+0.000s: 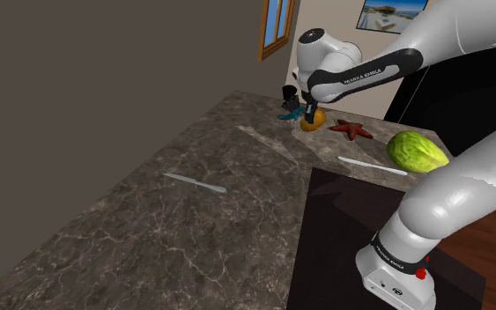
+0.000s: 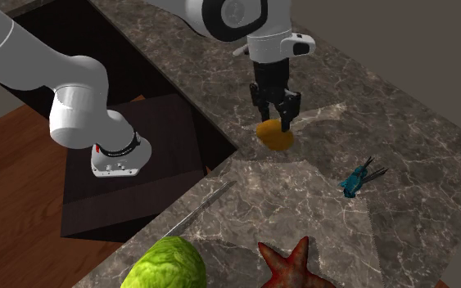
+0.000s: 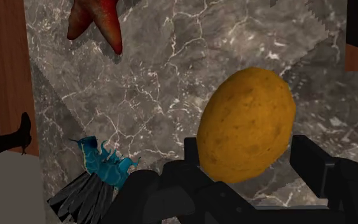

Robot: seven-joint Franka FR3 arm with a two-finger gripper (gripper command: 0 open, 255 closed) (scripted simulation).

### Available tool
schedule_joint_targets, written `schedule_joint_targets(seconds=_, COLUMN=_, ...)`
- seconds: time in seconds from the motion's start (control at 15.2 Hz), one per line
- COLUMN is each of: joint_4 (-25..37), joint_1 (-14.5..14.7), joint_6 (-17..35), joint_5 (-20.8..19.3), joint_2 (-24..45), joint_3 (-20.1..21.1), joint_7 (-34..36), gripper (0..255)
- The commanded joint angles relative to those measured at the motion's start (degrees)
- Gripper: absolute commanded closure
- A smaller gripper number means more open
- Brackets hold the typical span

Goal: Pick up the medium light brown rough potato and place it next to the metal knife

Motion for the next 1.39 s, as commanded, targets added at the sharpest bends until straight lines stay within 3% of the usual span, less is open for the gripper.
schedule_joint_targets(seconds=0.0, joint_4=-0.6, joint_1=1.4, joint_6=-1.6, joint_5=0.8, joint_2=-0.6, joint_3=2.1, joint_7=2.7, gripper=255)
schedule_joint_targets(seconds=0.59, joint_4=2.8, joint_1=7.6, joint_6=-9.4, joint_5=5.5, joint_2=1.4, joint_3=11.2, joint_7=13.1, gripper=255)
schedule_joint_targets(seconds=1.19, joint_4=12.1, joint_1=13.3, joint_6=-17.5, joint_5=8.6, joint_2=8.8, joint_3=19.8, joint_7=23.8, gripper=255)
schedule_joint_targets(seconds=1.32, joint_4=11.1, joint_1=13.3, joint_6=-16.3, joint_5=8.2, joint_2=9.4, joint_3=19.8, joint_7=24.6, gripper=255)
